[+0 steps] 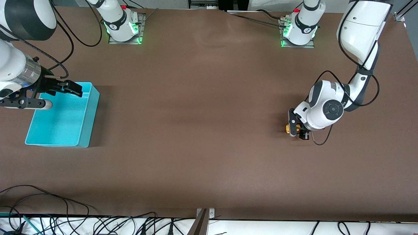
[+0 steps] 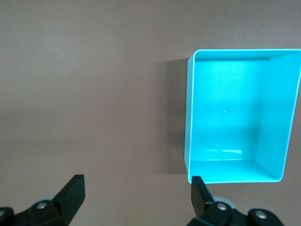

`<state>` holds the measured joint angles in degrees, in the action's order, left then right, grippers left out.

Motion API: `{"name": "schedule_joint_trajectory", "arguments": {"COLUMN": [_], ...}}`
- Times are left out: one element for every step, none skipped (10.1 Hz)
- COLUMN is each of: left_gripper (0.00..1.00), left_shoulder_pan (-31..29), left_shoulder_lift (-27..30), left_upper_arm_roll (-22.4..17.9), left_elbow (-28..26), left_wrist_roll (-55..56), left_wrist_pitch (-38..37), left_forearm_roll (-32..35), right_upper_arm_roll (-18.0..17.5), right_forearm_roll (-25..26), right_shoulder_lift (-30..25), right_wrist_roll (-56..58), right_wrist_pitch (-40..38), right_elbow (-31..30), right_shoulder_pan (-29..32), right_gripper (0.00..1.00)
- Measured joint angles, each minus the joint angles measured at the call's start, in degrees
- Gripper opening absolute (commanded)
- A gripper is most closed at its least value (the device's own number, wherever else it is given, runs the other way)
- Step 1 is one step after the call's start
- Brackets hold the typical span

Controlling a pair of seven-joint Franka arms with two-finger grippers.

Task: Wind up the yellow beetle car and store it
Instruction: 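Close the left gripper on the yellow car's body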

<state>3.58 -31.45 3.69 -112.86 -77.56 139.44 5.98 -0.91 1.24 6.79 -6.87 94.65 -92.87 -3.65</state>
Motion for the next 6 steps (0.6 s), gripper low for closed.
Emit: {"name": "schedule_joint_trajectory", "arguments": {"left_gripper": [0.04,0.04,0.04,0.04,0.04,0.04], "left_shoulder_pan": [0.0,-0.1,-0.3,-1.0,-2.3,-4.4], "left_shoulder_lift": [0.0,0.0,0.0,0.0,-0.1,0.0], "left_upper_arm_roll": [0.0,0.0,0.0,0.0,-0.1,-0.1], "left_elbow": [0.0,0.0,0.0,0.0,0.0,0.0], "left_wrist_roll": [0.0,0.0,-0.3,-1.2,-3.0,-5.4], "left_wrist_pitch": [0.0,0.0,-0.1,-0.1,-0.3,-0.5], "left_forearm_roll": [0.0,0.0,0.0,0.0,0.0,0.0], "right_upper_arm_roll": [0.0,0.0,0.0,0.0,0.0,0.0], "right_forearm_roll": [0.0,0.0,0.0,0.0,0.0,0.0], "right_shoulder_lift": [0.0,0.0,0.0,0.0,0.0,0.0], "right_wrist_roll": [0.0,0.0,0.0,0.0,0.0,0.0], "right_wrist_pitch": [0.0,0.0,0.0,0.0,0.0,0.0], "right_elbow": [0.0,0.0,0.0,0.0,0.0,0.0], "right_shoulder_pan": [0.0,0.0,0.0,0.0,0.0,0.0], "right_gripper": [1.00,1.00,1.00,1.00,1.00,1.00]}}
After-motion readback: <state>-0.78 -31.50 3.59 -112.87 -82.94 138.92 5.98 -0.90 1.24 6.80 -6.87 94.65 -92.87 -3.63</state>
